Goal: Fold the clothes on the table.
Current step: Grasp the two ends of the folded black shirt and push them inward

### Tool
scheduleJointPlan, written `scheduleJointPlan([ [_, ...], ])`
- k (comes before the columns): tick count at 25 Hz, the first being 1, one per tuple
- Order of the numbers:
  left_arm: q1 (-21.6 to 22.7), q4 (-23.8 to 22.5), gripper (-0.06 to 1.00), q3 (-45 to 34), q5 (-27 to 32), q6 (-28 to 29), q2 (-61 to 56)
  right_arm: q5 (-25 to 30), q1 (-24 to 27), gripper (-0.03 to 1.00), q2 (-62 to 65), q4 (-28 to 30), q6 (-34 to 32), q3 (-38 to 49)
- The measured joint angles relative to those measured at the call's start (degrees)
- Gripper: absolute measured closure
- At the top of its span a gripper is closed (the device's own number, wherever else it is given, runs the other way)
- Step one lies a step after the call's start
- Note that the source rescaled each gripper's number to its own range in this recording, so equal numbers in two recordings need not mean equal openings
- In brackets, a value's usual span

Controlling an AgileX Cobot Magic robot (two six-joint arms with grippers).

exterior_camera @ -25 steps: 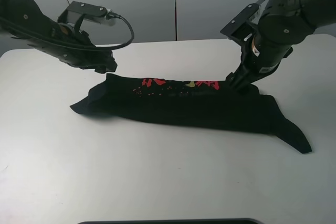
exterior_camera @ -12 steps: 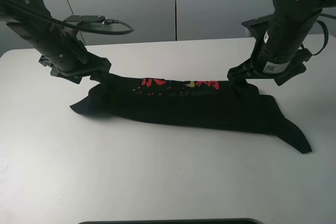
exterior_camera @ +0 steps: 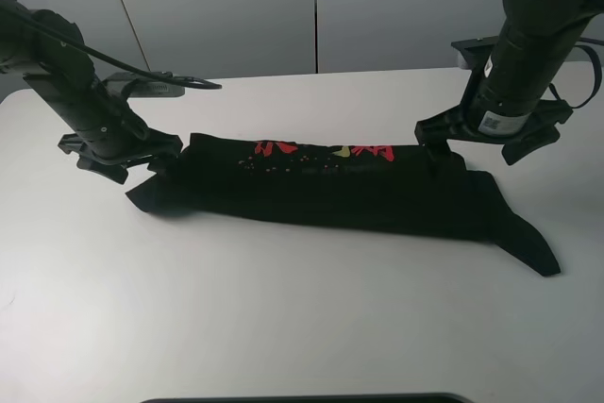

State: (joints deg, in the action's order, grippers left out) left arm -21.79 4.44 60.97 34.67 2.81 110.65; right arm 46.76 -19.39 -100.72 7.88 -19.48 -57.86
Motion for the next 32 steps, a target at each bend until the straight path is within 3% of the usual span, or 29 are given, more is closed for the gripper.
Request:
scheduleJointPlan([
  [10, 0.68, -0.50, -0.05, 0.04, -2.85, 0.00, 2.72, -1.05, 0.18, -0.03, 0.00, -0.10, -1.02, 0.00],
  [32, 1.12, -2.19, -0.05, 0.26, 0.53, 0.00, 3.42, -1.70, 1.91, -0.03, -7.86, 0.11, -4.26, -0.08],
])
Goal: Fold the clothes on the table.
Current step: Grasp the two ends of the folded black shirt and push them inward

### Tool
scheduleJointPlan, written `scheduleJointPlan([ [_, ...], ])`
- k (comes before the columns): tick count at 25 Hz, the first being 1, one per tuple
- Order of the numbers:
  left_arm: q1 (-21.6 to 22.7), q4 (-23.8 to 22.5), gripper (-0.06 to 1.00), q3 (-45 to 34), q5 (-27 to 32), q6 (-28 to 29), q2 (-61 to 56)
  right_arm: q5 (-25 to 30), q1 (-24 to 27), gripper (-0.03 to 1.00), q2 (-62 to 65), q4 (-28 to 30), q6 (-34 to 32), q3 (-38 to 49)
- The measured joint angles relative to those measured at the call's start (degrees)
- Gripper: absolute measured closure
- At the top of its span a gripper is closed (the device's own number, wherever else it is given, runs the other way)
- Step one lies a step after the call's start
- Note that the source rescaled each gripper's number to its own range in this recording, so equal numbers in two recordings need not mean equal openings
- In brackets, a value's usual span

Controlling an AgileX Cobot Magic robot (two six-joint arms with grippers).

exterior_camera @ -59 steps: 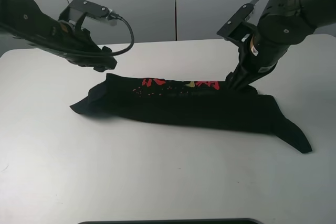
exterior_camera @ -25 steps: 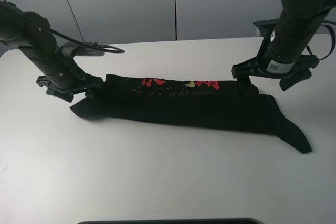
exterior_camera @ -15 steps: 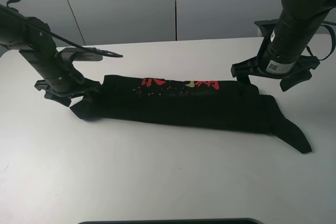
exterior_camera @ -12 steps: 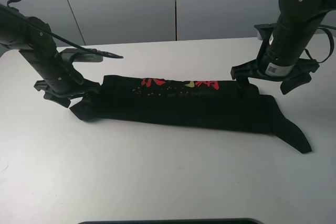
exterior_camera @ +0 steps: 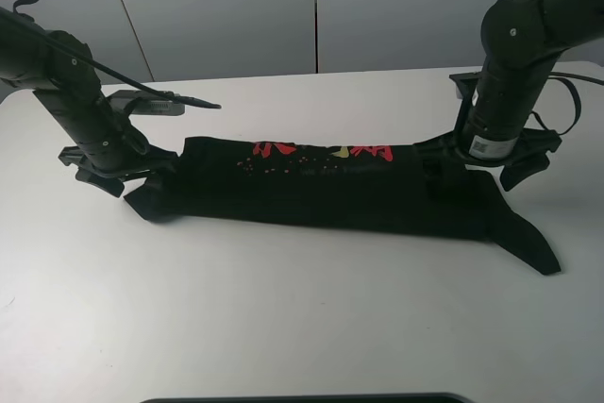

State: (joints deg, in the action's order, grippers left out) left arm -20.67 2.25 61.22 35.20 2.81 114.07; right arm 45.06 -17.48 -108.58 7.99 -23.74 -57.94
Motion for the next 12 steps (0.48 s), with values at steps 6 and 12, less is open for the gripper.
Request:
scheduleJointPlan([
  [6, 0.00, -0.18, -0.05, 0.00, 0.37, 0.00, 0.00, -0.67, 3.55, -0.03, -0.69, -3.55, 3.83, 0.00],
  [12, 0.00, -0.39, -0.05, 0.00, 0.46, 0.00, 0.00, -2.90, 3.55, -0.03, -1.00, -5.57, 5.50, 0.00],
])
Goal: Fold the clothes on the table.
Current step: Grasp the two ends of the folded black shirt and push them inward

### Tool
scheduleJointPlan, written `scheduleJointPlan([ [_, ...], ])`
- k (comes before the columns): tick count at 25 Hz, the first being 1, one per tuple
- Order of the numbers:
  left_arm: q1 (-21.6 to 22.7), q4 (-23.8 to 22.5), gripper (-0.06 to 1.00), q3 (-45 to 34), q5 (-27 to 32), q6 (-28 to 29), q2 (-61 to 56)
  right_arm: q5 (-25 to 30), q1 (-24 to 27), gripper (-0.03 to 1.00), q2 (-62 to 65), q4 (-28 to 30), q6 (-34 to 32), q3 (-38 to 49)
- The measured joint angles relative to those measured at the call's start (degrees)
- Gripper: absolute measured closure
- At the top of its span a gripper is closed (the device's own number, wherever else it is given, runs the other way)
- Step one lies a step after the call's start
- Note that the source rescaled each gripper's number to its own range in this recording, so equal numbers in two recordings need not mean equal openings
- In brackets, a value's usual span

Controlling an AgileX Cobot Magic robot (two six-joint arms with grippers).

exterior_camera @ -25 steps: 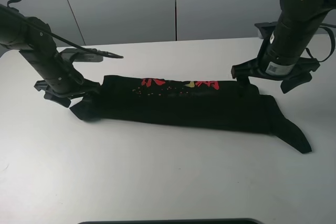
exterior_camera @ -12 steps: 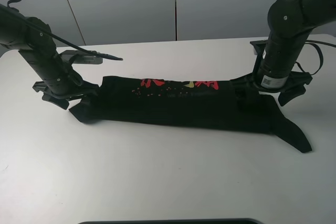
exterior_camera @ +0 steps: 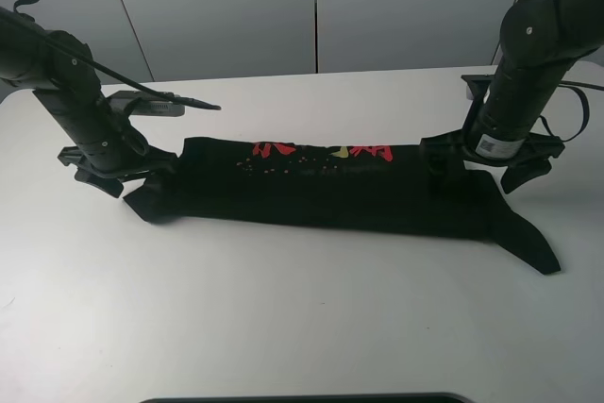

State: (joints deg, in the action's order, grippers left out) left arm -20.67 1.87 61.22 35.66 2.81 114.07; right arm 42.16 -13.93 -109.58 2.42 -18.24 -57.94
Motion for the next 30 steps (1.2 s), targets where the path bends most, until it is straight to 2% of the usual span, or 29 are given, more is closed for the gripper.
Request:
scheduleJointPlan([
  [11, 0.00, -0.10, -0.05, 0.00, 0.00, 0.00, 0.00, -0.61, 0.09, -0.03, -3.61, 0.27, 0.48, 0.00],
  [19, 0.00, -0.10, -0.05, 0.13, 0.60, 0.00, 0.00, -1.46, 3.37, -0.03, -3.71, -1.16, 2.56, 0.00],
  [25, 0.00, -0.24, -0.05, 0.13, 0.60, 0.00, 0.00, -5.63, 3.62, -0.03, -3.26, -3.58, 4.95, 3.13],
  [30, 0.00, -0.24, -0.05, 0.13, 0.60, 0.00, 0.00, -5.63, 3.62, -0.01, -3.48, -3.80, 6.08, 3.36],
])
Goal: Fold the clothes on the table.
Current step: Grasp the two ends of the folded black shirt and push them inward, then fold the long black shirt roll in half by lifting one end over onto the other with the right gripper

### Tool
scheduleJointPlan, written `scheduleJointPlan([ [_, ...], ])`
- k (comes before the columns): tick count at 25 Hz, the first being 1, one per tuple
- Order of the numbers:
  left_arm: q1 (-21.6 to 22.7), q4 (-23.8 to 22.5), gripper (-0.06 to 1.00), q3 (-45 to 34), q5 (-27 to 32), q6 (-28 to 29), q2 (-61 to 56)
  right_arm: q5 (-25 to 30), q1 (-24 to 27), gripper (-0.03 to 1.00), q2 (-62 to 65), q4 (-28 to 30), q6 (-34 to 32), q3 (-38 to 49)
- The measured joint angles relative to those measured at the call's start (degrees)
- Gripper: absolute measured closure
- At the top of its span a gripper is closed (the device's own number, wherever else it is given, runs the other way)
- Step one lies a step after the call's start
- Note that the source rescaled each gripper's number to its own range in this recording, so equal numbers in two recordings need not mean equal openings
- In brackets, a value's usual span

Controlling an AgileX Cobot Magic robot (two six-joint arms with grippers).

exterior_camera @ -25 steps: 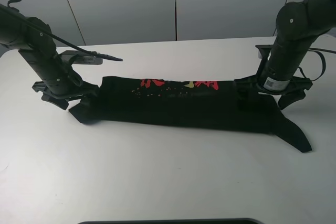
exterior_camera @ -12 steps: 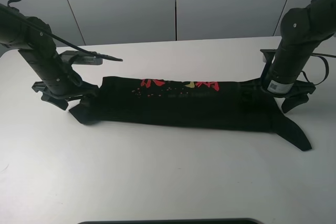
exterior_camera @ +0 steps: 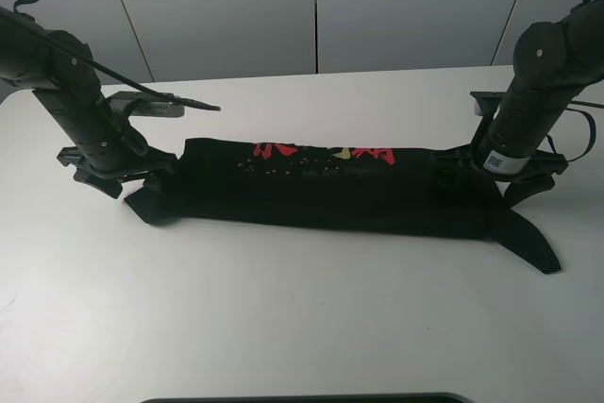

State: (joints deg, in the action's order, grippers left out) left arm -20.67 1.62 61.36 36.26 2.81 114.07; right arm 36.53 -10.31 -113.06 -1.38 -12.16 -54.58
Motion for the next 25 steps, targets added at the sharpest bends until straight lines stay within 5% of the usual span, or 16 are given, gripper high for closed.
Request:
scheduleJointPlan([
  [1, 0.00, 0.00, -0.05, 0.00, 0.00, 0.00, 0.00, 0.00, 0.00, 0.04, -0.08, -0.14, 0.28, 0.00],
  [6, 0.00, 0.00, -0.05, 0.00, 0.00, 0.00, 0.00, -0.11, 0.00, 0.62, -0.62, -4.72, 2.29, 0.00],
  [9, 0.00, 0.00, -0.05, 0.00, 0.00, 0.00, 0.00, -0.57, 0.10, 0.84, -0.71, -8.56, 5.11, 0.00],
  [20, 0.06, 0.00, -0.05, 0.00, 0.00, -0.46, 0.00, -1.15, 0.10, 0.84, 0.55, -9.91, 8.21, 0.35],
  [25, 0.06, 0.00, -0.05, 0.00, 0.00, -0.46, -0.10, 1.20, 0.10, 0.84, 3.93, -6.00, 6.63, 0.34],
])
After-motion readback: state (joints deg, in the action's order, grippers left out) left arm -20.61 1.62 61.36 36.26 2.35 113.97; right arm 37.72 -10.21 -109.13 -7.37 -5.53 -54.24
